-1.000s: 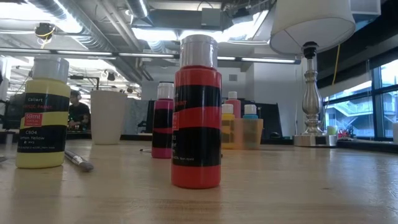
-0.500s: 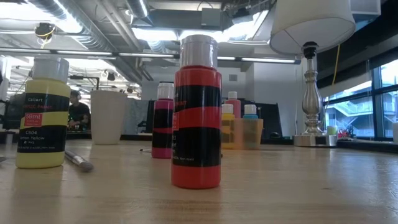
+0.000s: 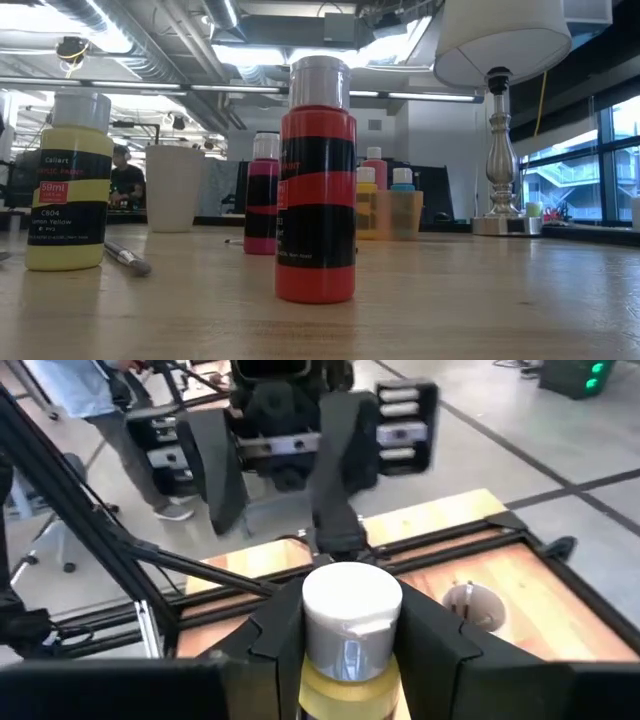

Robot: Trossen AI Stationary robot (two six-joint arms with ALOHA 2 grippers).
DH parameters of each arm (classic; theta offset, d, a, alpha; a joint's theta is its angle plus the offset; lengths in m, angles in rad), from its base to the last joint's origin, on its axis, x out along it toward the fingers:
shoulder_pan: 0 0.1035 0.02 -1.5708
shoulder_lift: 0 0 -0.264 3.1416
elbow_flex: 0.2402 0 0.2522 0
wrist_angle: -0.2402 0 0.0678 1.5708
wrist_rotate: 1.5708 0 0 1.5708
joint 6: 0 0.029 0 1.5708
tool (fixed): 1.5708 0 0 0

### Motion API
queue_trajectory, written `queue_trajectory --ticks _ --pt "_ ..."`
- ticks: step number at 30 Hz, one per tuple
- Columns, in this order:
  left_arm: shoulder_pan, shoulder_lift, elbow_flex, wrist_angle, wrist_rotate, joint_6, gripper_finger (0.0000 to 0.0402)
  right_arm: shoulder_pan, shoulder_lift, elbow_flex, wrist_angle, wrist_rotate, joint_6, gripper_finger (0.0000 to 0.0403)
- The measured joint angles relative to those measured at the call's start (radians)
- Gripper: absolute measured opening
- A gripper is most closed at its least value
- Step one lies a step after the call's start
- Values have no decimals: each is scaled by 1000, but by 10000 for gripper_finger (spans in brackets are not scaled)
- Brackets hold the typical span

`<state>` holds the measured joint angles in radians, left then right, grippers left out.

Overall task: Pick & Place Paint Supplies
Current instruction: Put the top small light yellow paint bottle into the orange bin

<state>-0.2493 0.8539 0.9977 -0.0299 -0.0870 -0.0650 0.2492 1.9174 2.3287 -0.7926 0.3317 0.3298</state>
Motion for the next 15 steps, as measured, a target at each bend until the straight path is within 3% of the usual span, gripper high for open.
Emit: queue_trajectory --ticks 15 --pt "0 -46 0 -63 -46 1 194 65 -180 1 -286 322 33 122"
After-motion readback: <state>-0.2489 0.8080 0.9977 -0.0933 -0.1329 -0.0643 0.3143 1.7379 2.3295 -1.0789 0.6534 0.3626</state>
